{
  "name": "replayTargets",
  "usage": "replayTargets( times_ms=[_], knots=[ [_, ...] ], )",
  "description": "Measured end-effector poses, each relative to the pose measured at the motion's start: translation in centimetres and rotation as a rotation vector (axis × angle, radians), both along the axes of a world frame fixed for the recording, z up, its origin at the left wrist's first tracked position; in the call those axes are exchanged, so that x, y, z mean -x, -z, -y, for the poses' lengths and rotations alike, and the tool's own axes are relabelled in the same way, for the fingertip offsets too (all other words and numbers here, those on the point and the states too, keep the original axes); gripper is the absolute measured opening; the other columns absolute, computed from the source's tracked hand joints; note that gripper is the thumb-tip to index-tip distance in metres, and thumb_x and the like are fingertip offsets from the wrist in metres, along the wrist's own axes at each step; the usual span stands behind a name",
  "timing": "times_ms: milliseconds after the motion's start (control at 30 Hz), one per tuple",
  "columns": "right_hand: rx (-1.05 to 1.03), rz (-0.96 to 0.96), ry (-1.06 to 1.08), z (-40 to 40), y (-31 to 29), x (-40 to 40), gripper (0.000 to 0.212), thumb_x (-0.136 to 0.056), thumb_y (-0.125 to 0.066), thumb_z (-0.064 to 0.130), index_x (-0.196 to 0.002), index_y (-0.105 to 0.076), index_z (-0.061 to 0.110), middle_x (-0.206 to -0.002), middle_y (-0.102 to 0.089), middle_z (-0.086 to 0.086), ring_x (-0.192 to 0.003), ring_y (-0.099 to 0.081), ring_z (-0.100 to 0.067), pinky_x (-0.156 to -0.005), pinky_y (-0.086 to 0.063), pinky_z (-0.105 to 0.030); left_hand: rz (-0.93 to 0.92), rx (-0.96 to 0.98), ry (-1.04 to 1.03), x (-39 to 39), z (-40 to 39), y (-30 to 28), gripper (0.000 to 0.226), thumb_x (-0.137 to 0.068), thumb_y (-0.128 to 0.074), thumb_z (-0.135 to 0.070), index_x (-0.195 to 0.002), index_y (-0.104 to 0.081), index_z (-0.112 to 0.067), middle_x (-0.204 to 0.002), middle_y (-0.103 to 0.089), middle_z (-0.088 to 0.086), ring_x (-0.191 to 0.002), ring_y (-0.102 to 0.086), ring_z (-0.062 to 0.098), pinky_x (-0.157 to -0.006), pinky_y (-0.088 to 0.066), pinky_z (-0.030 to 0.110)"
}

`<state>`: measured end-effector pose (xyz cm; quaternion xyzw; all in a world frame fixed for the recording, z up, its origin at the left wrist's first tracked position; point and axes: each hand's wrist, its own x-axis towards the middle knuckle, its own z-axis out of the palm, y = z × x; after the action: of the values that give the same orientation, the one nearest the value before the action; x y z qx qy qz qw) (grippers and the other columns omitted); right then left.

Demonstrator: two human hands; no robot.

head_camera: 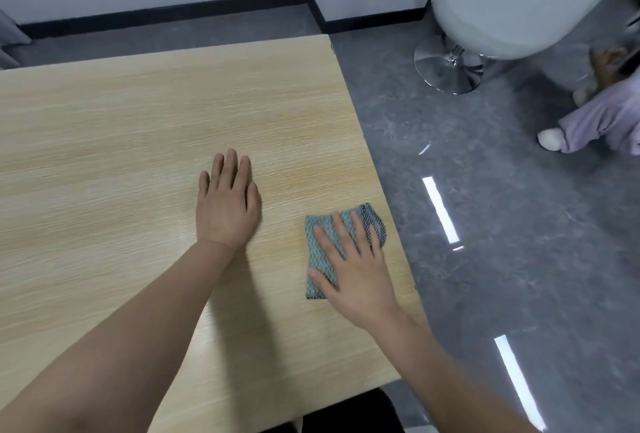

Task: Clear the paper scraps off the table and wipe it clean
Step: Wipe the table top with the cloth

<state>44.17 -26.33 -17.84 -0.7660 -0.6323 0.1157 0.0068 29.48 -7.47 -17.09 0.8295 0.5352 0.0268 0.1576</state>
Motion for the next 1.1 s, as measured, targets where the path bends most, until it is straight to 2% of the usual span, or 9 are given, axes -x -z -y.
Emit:
replayTargets(
  times_ms=[133,233,300,467,600,667,833,967,1100],
  knots=[
    [0.001,0.001,-0.036,1.4,0.1,-0.1,0.063,-0.094,-0.018,0.065,-0.149,-0.012,0.034,-0.159,-0.008,-0.001,-0.146,0.005,-0.025,-0.115,0.000,-0.048,0.007,0.021,0.031,1.1,2.1,-0.1,0.054,-0.099,-0.024,-0.032,-0.150,-0.021,-0.016,-0.159,-0.009,0.006,-0.147,-0.001,0.022,-0.118,-0.003,0.043],
    [0.033,0.007,-0.011,-1.1,-0.2,-1.8,0.064,-0.092,-0.013,0.068,-0.148,-0.002,0.040,-0.159,0.005,0.004,-0.144,0.017,-0.021,-0.115,0.012,-0.045,0.012,0.023,0.074,2.6,5.6,0.0,0.062,-0.093,-0.011,-0.040,-0.150,-0.019,-0.017,-0.159,-0.008,0.006,-0.146,0.000,0.021,-0.117,-0.003,0.044],
    [0.037,0.021,0.062,-3.8,-0.2,-3.2,0.065,-0.090,-0.009,0.068,-0.148,0.002,0.040,-0.159,0.008,0.004,-0.144,0.019,-0.022,-0.114,0.018,-0.043,0.016,0.050,0.083,3.5,8.1,0.2,0.063,-0.092,-0.006,-0.043,-0.150,-0.014,-0.020,-0.159,-0.004,0.002,-0.146,0.006,0.017,-0.117,0.001,0.042],
    [0.011,0.043,0.188,-8.6,-0.1,-5.1,0.065,-0.093,-0.014,0.065,-0.150,-0.002,0.035,-0.160,0.005,-0.001,-0.146,0.012,-0.025,-0.116,0.010,-0.045,-0.012,0.030,0.096,5.6,12.6,0.9,0.057,-0.096,-0.008,-0.040,-0.150,-0.008,-0.022,-0.158,0.000,-0.003,-0.146,0.008,0.014,-0.117,0.006,0.039],
    [-0.015,0.039,0.228,-8.0,-0.1,-3.8,0.063,-0.095,-0.015,0.061,-0.150,-0.002,0.032,-0.160,0.003,-0.003,-0.146,0.009,-0.026,-0.117,0.007,-0.045,-0.037,-0.007,0.122,6.2,12.8,1.2,0.056,-0.098,-0.010,-0.039,-0.150,-0.008,-0.021,-0.158,-0.001,-0.002,-0.146,0.006,0.015,-0.117,0.007,0.037],
    [-0.016,0.012,0.184,-5.7,-0.1,-2.0,0.063,-0.096,-0.016,0.060,-0.150,-0.002,0.031,-0.160,0.003,-0.002,-0.146,0.010,-0.026,-0.118,0.007,-0.043,-0.036,-0.014,0.113,6.0,12.8,1.2,0.056,-0.097,-0.011,-0.039,-0.150,-0.008,-0.021,-0.158,0.000,-0.003,-0.146,0.007,0.014,-0.117,0.008,0.037],
    [-0.014,-0.008,-0.085,3.8,-0.2,2.8,0.063,-0.096,-0.019,0.060,-0.151,-0.008,0.031,-0.160,-0.003,0.000,-0.146,0.008,-0.023,-0.117,0.005,-0.042,-0.029,-0.026,0.112,5.9,12.9,1.1,0.057,-0.097,-0.013,-0.039,-0.150,-0.012,-0.020,-0.158,-0.003,-0.002,-0.146,0.005,0.014,-0.118,0.002,0.040],
    [-0.023,0.006,-0.261,5.6,0.0,0.9,0.062,-0.096,-0.021,0.062,-0.150,-0.008,0.035,-0.159,-0.004,0.003,-0.147,0.003,-0.022,-0.117,0.005,-0.042,-0.019,-0.031,0.109,5.9,12.9,0.9,0.058,-0.096,-0.013,-0.039,-0.150,-0.016,-0.019,-0.158,-0.006,0.000,-0.146,0.004,0.015,-0.118,0.001,0.040],
    [-0.040,-0.005,0.000,-0.1,0.3,-3.9,0.064,-0.093,-0.011,0.065,-0.149,-0.006,0.036,-0.159,-0.003,0.002,-0.146,0.006,-0.020,-0.117,0.010,-0.039,0.007,-0.020,0.107,5.8,12.9,0.7,0.060,-0.095,-0.010,-0.040,-0.151,-0.016,-0.020,-0.158,-0.005,-0.001,-0.145,0.006,0.013,-0.118,0.002,0.040]
  ],
)
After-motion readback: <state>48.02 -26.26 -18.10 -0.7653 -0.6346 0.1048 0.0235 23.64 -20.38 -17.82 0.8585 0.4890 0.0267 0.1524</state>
